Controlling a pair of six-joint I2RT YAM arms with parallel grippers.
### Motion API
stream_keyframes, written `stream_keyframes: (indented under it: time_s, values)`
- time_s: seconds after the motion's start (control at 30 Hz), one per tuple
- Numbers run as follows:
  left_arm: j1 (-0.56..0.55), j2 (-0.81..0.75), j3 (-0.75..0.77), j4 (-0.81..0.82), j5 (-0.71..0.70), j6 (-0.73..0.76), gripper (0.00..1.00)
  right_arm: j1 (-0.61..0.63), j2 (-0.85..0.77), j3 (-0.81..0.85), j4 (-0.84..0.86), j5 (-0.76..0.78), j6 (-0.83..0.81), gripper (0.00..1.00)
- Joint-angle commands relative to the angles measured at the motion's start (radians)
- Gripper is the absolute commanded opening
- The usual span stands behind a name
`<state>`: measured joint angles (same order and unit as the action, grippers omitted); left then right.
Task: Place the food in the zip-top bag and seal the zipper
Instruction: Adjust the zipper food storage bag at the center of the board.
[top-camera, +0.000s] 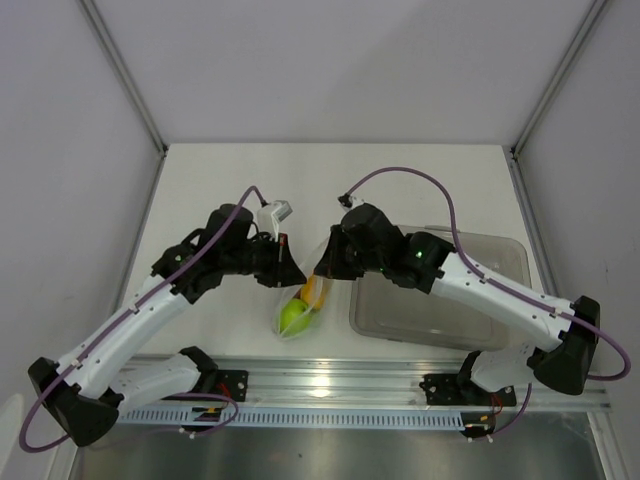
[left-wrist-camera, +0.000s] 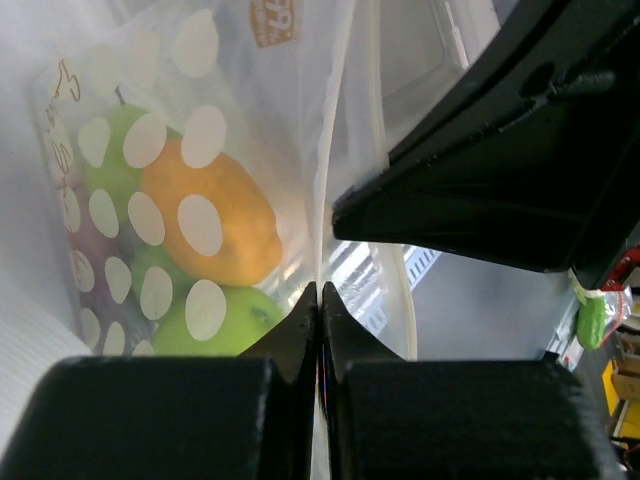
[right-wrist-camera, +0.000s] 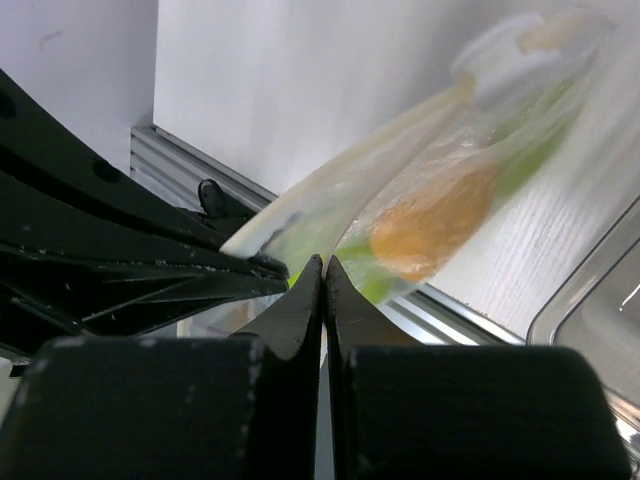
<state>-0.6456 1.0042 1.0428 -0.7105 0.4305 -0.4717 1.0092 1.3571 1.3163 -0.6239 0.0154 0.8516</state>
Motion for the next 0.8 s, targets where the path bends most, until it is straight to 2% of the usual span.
stream_keyframes:
  time_s: [0.0,0.07,0.2,0.3,0.57,0.73,0.77]
  values:
    - [-0.003,-0.042,-0.013,0.060,0.076,-0.005,0.01,-0.006,0.007,0.058,0.020,0.021,-0.006,0.00]
    - [-0.003,-0.065,-0.026,0.063,0.059,0.001,0.01,-0.003,-0.004,0.034,0.027,0.035,0.015,0.00]
    - [-0.003,-0.087,-0.038,0.100,0.119,0.010,0.01,0.005,-0.021,0.011,0.055,0.057,0.050,0.00]
    - [-0.003,-0.105,-0.030,0.098,0.080,0.013,0.02,0.008,-0.010,0.024,0.032,0.069,0.066,0.00]
    - [-0.003,-0.078,-0.047,0.123,0.079,-0.031,0.16,0.054,0.023,0.014,0.099,0.141,0.197,0.00]
    - [-0.003,-0.061,-0.056,0.117,0.065,-0.021,0.18,0.068,0.051,0.003,0.124,0.146,0.245,0.00]
    - [-0.003,-0.062,-0.061,0.118,0.062,-0.021,0.22,0.069,0.054,0.000,0.124,0.149,0.251,0.00]
